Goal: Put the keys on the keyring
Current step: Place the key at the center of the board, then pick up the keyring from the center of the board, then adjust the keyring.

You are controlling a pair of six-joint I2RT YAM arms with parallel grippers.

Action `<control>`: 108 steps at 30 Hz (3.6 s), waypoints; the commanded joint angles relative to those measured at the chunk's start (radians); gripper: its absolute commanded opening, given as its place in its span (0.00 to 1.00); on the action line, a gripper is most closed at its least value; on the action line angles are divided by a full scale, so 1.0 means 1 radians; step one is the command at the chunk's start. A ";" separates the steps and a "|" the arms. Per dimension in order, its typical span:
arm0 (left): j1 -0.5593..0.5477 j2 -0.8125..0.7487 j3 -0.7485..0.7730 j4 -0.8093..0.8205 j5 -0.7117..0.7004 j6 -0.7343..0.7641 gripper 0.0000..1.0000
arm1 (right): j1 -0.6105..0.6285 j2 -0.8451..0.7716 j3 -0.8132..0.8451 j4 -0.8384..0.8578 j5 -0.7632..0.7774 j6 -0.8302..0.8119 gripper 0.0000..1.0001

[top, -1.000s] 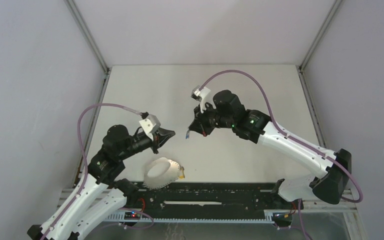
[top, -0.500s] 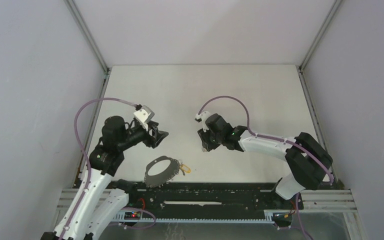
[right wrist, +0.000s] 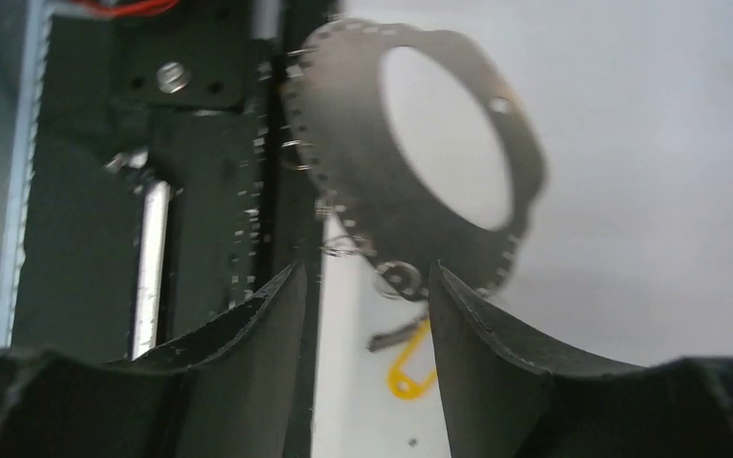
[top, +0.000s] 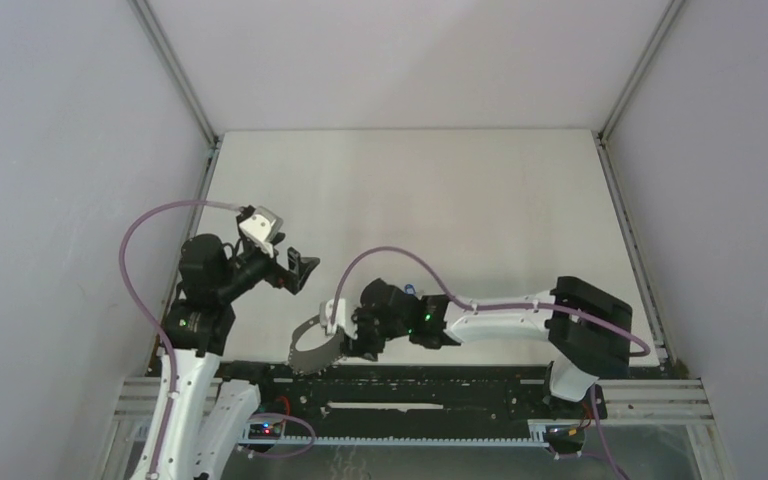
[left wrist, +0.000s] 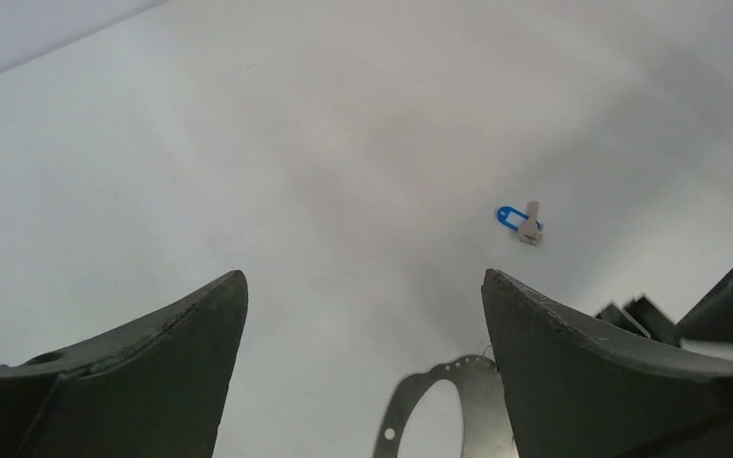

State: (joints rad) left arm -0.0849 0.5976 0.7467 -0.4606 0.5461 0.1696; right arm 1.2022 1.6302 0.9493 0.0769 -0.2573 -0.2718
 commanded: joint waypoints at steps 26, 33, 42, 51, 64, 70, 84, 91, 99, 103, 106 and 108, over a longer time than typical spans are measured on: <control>0.042 -0.044 0.116 -0.095 0.040 0.027 1.00 | 0.207 0.409 0.121 0.338 0.305 -0.479 0.51; 0.042 -0.039 0.116 -0.090 0.047 0.024 1.00 | 0.208 0.379 0.100 0.413 0.339 -0.440 0.00; 0.043 -0.041 0.140 -0.116 0.088 0.077 0.98 | 0.205 0.229 -0.032 0.710 0.522 -0.456 0.00; 0.042 -0.015 0.222 -0.380 0.278 0.344 0.93 | 0.144 0.066 -0.149 0.766 0.546 -0.332 0.00; 0.042 -0.044 -0.007 -0.275 0.107 0.440 0.87 | 0.057 -0.071 -0.258 0.772 0.491 -0.151 0.00; 0.042 -0.008 -0.071 -0.256 0.083 0.446 0.79 | 0.034 -0.110 -0.285 0.768 0.436 -0.092 0.00; 0.037 -0.025 -0.179 0.072 0.194 0.340 0.81 | -0.031 -0.227 -0.310 0.719 0.268 0.076 0.00; 0.030 -0.003 -0.177 0.093 0.239 0.345 0.70 | -0.047 -0.241 -0.308 0.739 0.210 0.121 0.00; 0.030 0.005 -0.157 -0.050 0.325 0.462 0.66 | -0.058 -0.272 -0.309 0.739 0.182 0.165 0.00; 0.029 0.007 -0.142 -0.082 0.329 0.493 0.59 | -0.059 -0.281 -0.308 0.732 0.177 0.171 0.00; 0.028 0.008 -0.129 -0.074 0.327 0.480 0.43 | -0.060 -0.289 -0.309 0.725 0.171 0.172 0.00; 0.029 0.008 -0.114 -0.062 0.330 0.459 0.38 | -0.061 -0.291 -0.309 0.715 0.172 0.173 0.00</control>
State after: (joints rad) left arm -0.0547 0.6037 0.5762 -0.5323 0.8452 0.6315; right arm 1.1458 1.3800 0.6399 0.7586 -0.0746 -0.1207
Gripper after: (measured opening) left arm 0.417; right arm 0.017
